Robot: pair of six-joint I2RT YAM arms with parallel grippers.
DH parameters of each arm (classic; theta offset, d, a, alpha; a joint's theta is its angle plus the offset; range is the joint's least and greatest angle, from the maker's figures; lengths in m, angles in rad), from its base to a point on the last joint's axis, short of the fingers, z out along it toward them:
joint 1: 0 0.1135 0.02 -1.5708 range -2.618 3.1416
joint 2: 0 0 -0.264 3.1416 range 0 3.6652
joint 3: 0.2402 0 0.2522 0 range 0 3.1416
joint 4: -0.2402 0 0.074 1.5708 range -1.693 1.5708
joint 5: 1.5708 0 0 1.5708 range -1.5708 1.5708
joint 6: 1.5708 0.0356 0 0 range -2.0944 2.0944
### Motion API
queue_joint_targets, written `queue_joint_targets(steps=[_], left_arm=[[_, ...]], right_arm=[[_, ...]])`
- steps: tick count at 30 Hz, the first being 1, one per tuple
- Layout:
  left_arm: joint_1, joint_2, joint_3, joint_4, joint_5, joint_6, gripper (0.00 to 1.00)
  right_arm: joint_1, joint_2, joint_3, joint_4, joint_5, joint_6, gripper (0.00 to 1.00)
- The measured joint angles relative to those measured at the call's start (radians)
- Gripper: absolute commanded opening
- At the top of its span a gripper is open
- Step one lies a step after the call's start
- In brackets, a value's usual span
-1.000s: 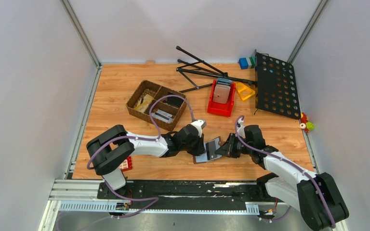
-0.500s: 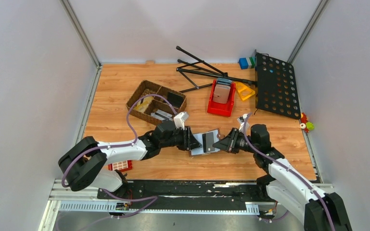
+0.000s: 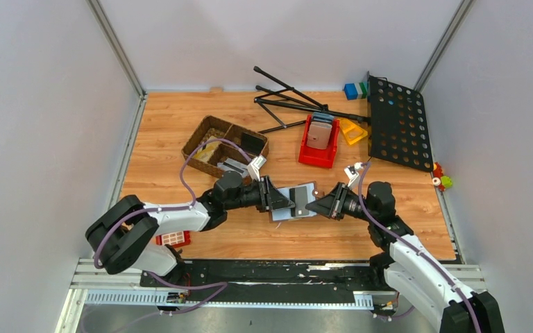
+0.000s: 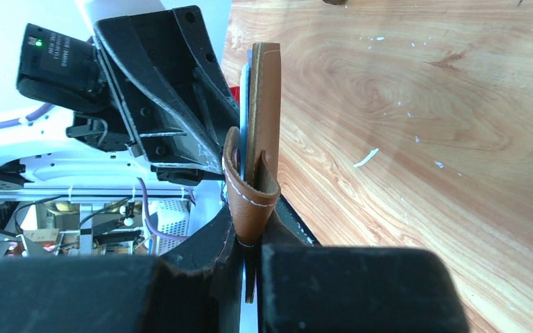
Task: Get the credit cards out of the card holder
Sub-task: Remove the credit card from the card holder.
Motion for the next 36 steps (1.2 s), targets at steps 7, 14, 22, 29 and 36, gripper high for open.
queue_joint_targets(steps=[7, 14, 22, 29, 36], left_arm=[[0.019, 0.077, -0.049, 0.218, 0.06, -0.137, 0.32], [0.034, 0.12, -0.073, 0.387, 0.092, -0.237, 0.35], [0.043, 0.146, -0.075, 0.465, 0.107, -0.296, 0.19], [0.053, 0.148, -0.08, 0.5, 0.114, -0.317, 0.0], [0.096, 0.11, -0.106, 0.523, 0.15, -0.323, 0.0]], right_arm=[[-0.002, 0.001, -0.025, 0.072, -0.028, 0.054, 0.0], [-0.004, 0.002, -0.042, 0.156, -0.051, 0.109, 0.0], [-0.006, -0.008, -0.042, 0.197, -0.054, 0.135, 0.0], [-0.01, -0.015, -0.042, 0.223, -0.055, 0.15, 0.01], [-0.02, -0.067, -0.059, 0.219, -0.051, 0.154, 0.06]])
